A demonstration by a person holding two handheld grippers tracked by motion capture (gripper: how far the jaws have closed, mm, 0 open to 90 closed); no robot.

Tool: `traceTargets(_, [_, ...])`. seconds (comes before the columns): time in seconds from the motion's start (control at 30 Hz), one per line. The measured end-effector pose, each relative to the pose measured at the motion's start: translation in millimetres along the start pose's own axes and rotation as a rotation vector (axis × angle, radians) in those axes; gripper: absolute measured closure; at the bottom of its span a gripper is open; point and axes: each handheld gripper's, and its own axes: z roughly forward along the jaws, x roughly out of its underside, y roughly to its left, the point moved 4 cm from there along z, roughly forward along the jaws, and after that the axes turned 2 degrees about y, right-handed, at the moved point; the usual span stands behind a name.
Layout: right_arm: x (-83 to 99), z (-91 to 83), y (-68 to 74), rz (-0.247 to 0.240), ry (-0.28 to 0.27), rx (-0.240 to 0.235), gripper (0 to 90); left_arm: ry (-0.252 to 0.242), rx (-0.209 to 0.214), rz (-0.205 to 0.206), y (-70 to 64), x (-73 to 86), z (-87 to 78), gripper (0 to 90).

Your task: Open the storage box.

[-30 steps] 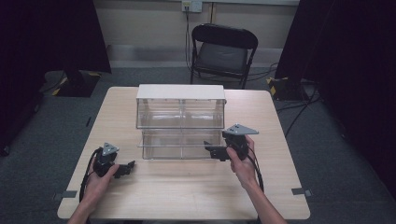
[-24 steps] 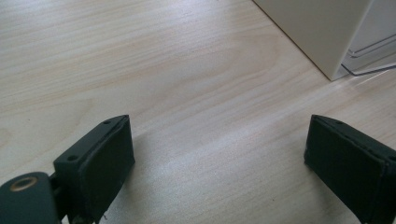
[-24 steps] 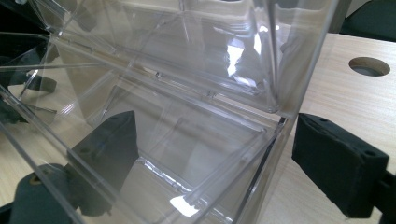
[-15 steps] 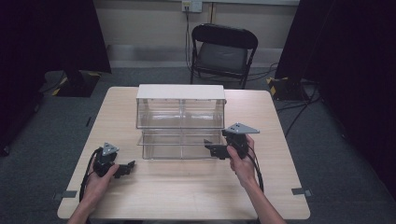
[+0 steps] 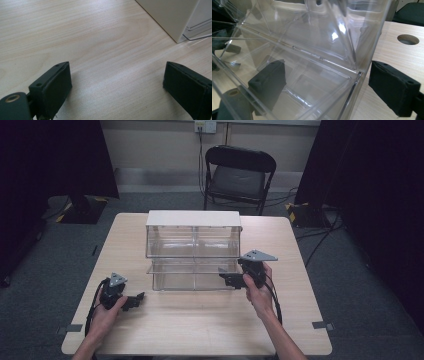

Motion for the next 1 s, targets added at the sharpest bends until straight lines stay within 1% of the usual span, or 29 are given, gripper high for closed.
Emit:
traceTargets(0.23, [0.1, 0.7, -0.5, 0.005, 0.004, -0.002, 13.3, 0.000, 0.000, 0.000, 0.0, 0.0, 0.0, 7.7])
traceTargets(0.3, [0.1, 1.0, -0.6, 0.001, 0.000, -0.001, 13.2, 0.000, 0.000, 0.000, 0.0, 0.0, 0.0, 7.7])
traceTargets(0.33, [0.2, 1.0, -1.0, -0.008, -0.004, 0.001, 13.2, 0.000, 0.000, 0.000, 0.0, 0.0, 0.0, 7.7])
traceTargets(0.37, [0.4, 1.2, -1.0, -0.002, -0.004, -0.003, 13.2, 0.000, 0.000, 0.000, 0.0, 0.0, 0.0, 7.7])
traceTargets(0.53, [0.3, 1.9, -1.6, -0.004, -0.008, -0.004, 13.1, 0.001, 0.002, 0.001, 0.0, 0.0, -0.1, 7.7])
traceTargets(0.7, [-1.0, 1.9, -0.6, -0.019, -0.003, 0.007, 12.8, 0.000, 0.000, 0.000, 0.0, 0.0, 0.0, 7.7])
traceTargets(1.0, [-1.9, 1.4, -0.9, -0.004, -0.010, 0.000, 12.9, 0.000, 0.000, 0.000, 0.0, 0.0, 0.0, 7.7])
